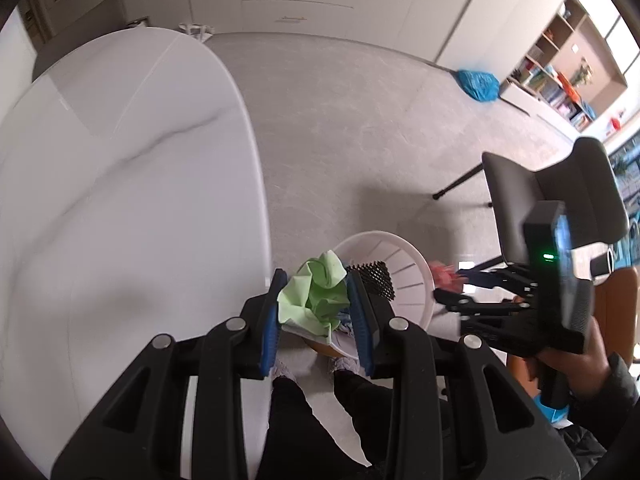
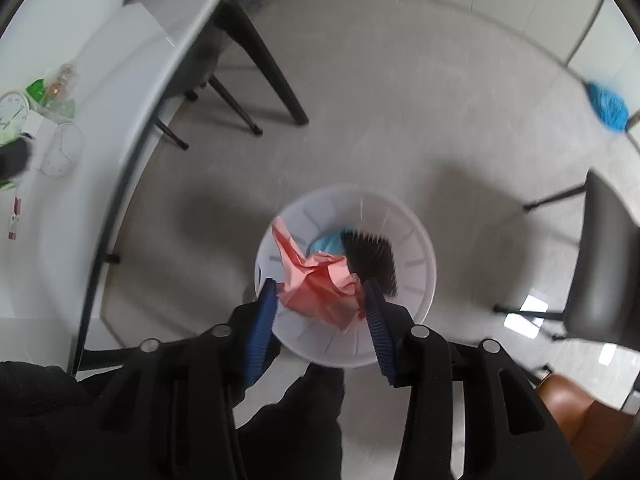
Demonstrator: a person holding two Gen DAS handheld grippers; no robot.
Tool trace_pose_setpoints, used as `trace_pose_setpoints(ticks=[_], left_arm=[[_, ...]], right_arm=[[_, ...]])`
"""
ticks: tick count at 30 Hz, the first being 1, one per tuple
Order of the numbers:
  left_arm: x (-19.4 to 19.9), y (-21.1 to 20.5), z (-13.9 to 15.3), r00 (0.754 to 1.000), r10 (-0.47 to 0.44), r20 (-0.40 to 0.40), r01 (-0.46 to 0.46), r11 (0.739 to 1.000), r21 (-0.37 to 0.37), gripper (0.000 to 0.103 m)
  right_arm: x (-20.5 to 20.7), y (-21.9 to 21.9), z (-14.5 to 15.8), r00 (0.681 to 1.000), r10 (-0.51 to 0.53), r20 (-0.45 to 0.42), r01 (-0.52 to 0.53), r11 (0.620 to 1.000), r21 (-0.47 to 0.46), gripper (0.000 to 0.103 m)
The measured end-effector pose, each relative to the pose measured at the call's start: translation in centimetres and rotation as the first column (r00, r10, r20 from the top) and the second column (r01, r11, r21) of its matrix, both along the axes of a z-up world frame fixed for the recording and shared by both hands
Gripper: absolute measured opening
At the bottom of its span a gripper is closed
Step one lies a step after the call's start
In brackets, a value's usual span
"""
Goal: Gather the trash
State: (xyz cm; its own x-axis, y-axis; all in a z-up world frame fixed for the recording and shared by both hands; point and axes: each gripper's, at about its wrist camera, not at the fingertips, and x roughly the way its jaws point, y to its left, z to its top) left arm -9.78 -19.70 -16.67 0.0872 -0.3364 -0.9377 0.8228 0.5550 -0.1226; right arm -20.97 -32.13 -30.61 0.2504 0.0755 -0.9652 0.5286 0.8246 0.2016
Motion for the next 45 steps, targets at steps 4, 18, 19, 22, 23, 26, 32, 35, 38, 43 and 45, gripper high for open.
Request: trace_pose_setpoints(ticks=[4, 18, 19, 22, 23, 26, 32, 35, 38, 43, 45], left_arm=[[-1.1, -1.1, -0.2, 1.000, -0.024, 0.002, 0.024, 0.999, 0.021, 0.031], [-3.9, -5.8, -4.2, 0.990, -0.141, -0.030, 0.143, 0.988, 0.066, 0.031], [-4.2, -6.4, -5.0, 0.987, -0.155, -0.039, 0.157, 0.985, 0.078, 0.031], [-5.5, -8.3, -8.0, 0.977, -0.207, -0.059, 0.212, 0.972, 0.103, 0.031], [-5.8, -8.6, -8.7, 0.973, -0.221, -0.064, 0.226, 0.968, 0.109, 0.031], [-6.9, -9.5, -10.9, 0.966, -0.248, -0.075, 0.256, 0.959, 0.122, 0.045], [-8.5, -9.9, -12.3, 0.958, -0.268, -0.104, 0.281, 0.948, 0.151, 0.079], [-8.7, -9.8, -11.5, 0.957, -0.279, -0.078, 0.287, 0.949, 0.133, 0.088], [-8.2, -9.6, -10.3, 0.961, -0.267, -0.068, 0.273, 0.955, 0.115, 0.091], [-6.6, -8.9, -6.9, 0.977, -0.213, 0.007, 0.211, 0.974, 0.088, 0.091], [-5.6, -8.1, -3.7, 0.987, -0.157, 0.035, 0.156, 0.987, 0.026, 0.091]], right_arm=[[-2.4, -2.1, -0.2, 0.999, -0.043, -0.020, 0.043, 0.999, -0.020, 0.089], [-8.3, -5.7, 2.6, 0.990, -0.136, -0.026, 0.132, 0.984, -0.118, 0.100], [-8.5, -5.9, 2.8, 0.990, -0.141, -0.024, 0.137, 0.983, -0.121, 0.100], [-9.4, -6.3, 3.3, 0.988, -0.150, -0.029, 0.145, 0.981, -0.130, 0.100], [-9.7, -6.4, 3.4, 0.988, -0.152, -0.031, 0.147, 0.980, -0.132, 0.100], [-10.4, -6.5, 3.3, 0.987, -0.158, -0.041, 0.151, 0.980, -0.133, 0.100], [-10.8, -6.9, 2.9, 0.985, -0.161, -0.061, 0.152, 0.980, -0.131, 0.100], [-10.7, -7.1, 2.7, 0.985, -0.162, -0.063, 0.153, 0.979, -0.131, 0.100], [-10.3, -7.2, 2.8, 0.985, -0.162, -0.061, 0.153, 0.979, -0.137, 0.100], [-8.9, -7.2, 4.4, 0.990, -0.142, -0.015, 0.138, 0.979, -0.152, 0.100], [-7.8, -7.0, 5.5, 0.993, -0.120, 0.015, 0.121, 0.980, -0.158, 0.100]])
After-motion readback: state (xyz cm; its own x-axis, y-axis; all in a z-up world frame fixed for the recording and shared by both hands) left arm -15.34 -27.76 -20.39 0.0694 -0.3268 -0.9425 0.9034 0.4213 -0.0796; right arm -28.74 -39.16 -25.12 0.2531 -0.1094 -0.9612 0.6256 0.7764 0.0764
